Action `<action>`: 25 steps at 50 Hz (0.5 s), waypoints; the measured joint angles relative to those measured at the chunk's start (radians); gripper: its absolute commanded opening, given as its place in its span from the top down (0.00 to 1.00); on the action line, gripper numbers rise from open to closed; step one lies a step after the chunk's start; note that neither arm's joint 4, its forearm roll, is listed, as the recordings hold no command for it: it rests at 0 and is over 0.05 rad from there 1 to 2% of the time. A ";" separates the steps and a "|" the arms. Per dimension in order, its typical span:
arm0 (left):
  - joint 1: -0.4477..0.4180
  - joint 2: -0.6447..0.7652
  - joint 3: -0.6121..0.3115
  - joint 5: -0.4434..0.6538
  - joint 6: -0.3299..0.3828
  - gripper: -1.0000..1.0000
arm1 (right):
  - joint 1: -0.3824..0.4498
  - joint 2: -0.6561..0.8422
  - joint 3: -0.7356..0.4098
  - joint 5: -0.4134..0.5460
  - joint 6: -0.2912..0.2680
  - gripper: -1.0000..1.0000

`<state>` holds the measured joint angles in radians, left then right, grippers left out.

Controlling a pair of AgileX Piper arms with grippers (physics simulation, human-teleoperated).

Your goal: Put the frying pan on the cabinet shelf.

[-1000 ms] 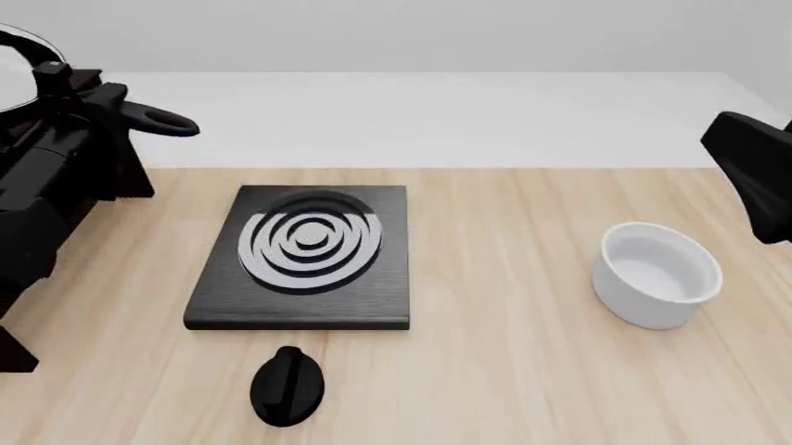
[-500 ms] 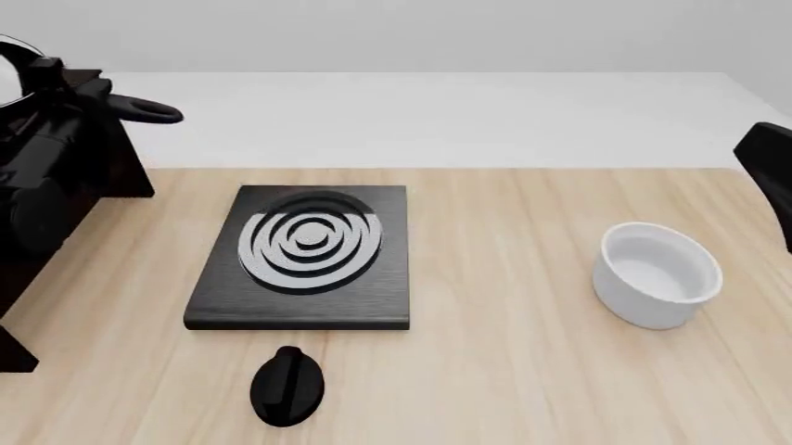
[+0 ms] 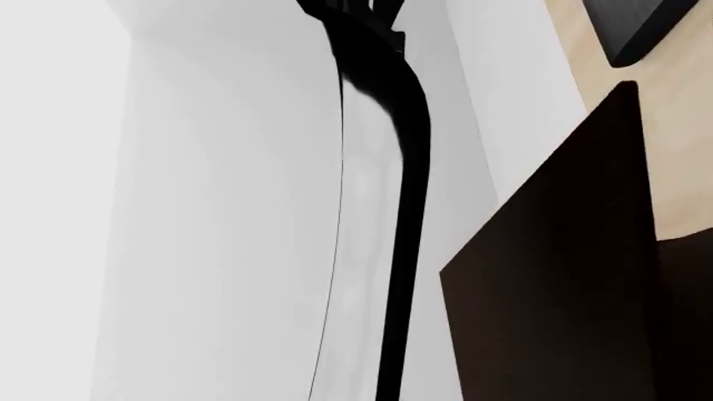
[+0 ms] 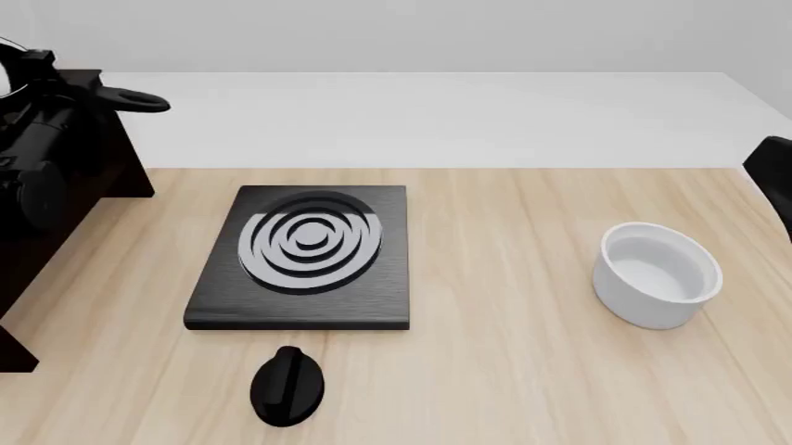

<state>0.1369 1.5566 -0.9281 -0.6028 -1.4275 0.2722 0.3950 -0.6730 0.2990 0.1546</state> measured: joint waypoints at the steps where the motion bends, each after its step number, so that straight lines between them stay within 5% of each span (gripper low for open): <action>1: 0.002 0.004 -0.003 0.000 0.000 1.00 | 0.000 0.000 0.001 0.000 0.000 0.00; 25: 0.066 0.093 -0.082 -0.016 0.001 1.00 | -0.010 0.008 0.009 -0.007 0.002 0.00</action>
<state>0.2027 1.6499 -1.0103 -0.6187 -1.4265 0.2619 0.4025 -0.6638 0.2922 0.1570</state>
